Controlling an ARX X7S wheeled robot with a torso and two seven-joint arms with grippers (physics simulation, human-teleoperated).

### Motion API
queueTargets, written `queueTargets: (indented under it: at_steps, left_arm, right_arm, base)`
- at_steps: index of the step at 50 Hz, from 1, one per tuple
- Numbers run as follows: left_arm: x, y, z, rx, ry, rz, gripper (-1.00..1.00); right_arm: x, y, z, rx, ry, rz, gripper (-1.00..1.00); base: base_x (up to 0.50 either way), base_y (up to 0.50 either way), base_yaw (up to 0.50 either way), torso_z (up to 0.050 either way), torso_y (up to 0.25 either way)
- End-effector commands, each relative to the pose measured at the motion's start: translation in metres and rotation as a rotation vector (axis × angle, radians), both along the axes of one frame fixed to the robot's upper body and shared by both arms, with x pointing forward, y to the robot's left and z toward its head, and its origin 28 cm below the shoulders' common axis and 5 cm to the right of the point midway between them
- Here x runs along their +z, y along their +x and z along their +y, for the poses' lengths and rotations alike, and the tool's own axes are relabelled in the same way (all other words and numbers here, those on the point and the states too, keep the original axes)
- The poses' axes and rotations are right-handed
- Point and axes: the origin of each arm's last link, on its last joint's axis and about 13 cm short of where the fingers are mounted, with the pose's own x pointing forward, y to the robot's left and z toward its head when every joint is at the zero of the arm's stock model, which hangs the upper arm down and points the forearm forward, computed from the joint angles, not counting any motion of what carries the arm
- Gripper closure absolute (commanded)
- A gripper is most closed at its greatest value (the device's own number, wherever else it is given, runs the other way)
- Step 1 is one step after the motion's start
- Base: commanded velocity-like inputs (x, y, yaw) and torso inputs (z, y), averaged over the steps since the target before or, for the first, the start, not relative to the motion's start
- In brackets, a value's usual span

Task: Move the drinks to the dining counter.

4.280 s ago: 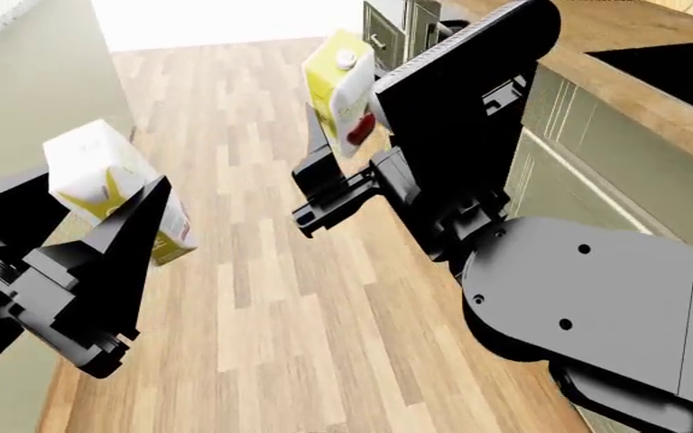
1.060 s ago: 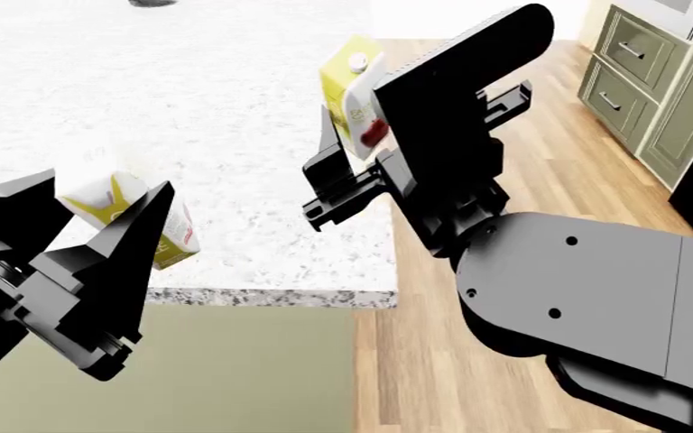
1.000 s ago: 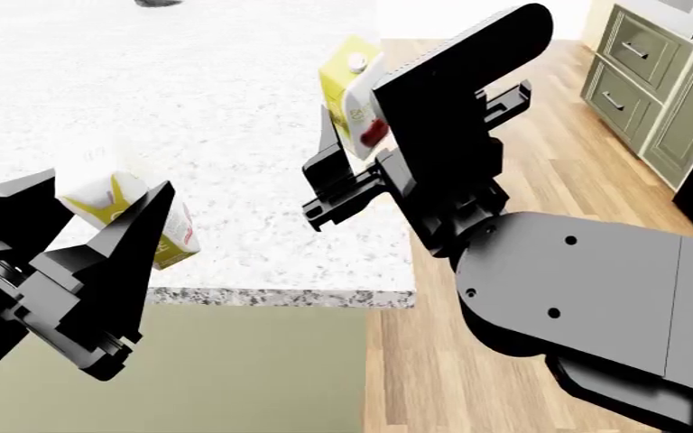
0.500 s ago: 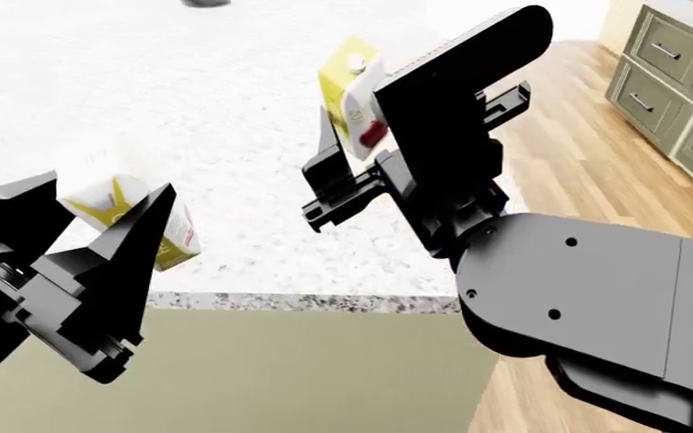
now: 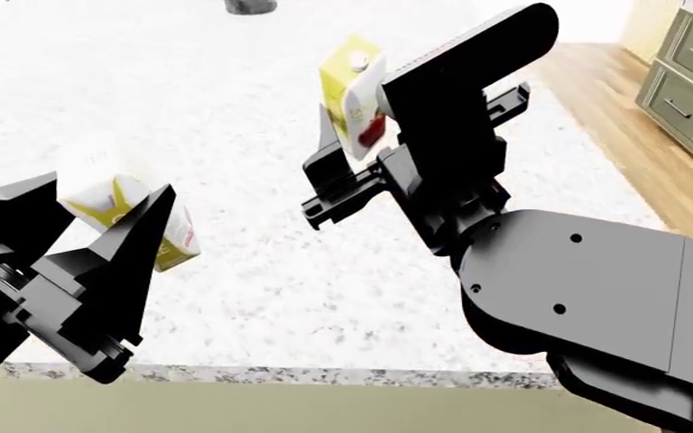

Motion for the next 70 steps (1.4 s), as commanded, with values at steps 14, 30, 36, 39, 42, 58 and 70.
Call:
queueTargets:
  at_steps: [14, 30, 36, 39, 42, 58, 70]
  left_arm:
    - [0.001, -0.001, 0.001, 0.013, -0.014, -0.014, 1.00]
    - [0.001, 0.003, 0.001, 0.022, -0.015, -0.007, 1.00]
    - [0.004, 0.013, -0.001, 0.061, 0.002, 0.005, 1.00]
    - [0.007, 0.019, -0.003, 0.084, 0.007, 0.014, 1.00]
    - [0.009, 0.024, -0.004, 0.107, 0.007, 0.023, 1.00]
    - [0.016, 0.062, -0.015, 0.221, -0.022, 0.118, 1.00]
    - [0.018, 0.076, -0.021, 0.291, -0.012, 0.190, 1.00]
  right_arm:
    - [0.000, 0.000, -0.002, -0.007, 0.002, 0.007, 1.00]
    - [0.000, 0.005, -0.002, -0.035, 0.026, 0.051, 1.00]
    - [0.001, 0.015, -0.003, -0.056, 0.036, 0.074, 1.00]
    - [0.001, 0.020, -0.005, -0.061, 0.040, 0.082, 1.00]
    - [-0.002, 0.025, -0.007, -0.075, 0.045, 0.093, 1.00]
    - [-0.009, 0.036, -0.010, -0.190, 0.042, 0.127, 1.00]
    - [-0.009, 0.045, -0.014, -0.290, 0.035, 0.167, 1.00]
  base:
    - [-0.51, 0.27, 0.00, 0.001, 0.001]
    - [-0.07, 0.05, 0.00, 0.000, 0.001]
    - [0.00, 0.00, 0.00, 0.000, 0.000]
    - [0.00, 0.00, 0.00, 0.000, 0.003]
    - [0.00, 0.00, 0.00, 0.003, 0.000]
    - [0.00, 0.00, 0.00, 0.000, 0.001]
    - [0.00, 0.00, 0.00, 0.001, 0.001]
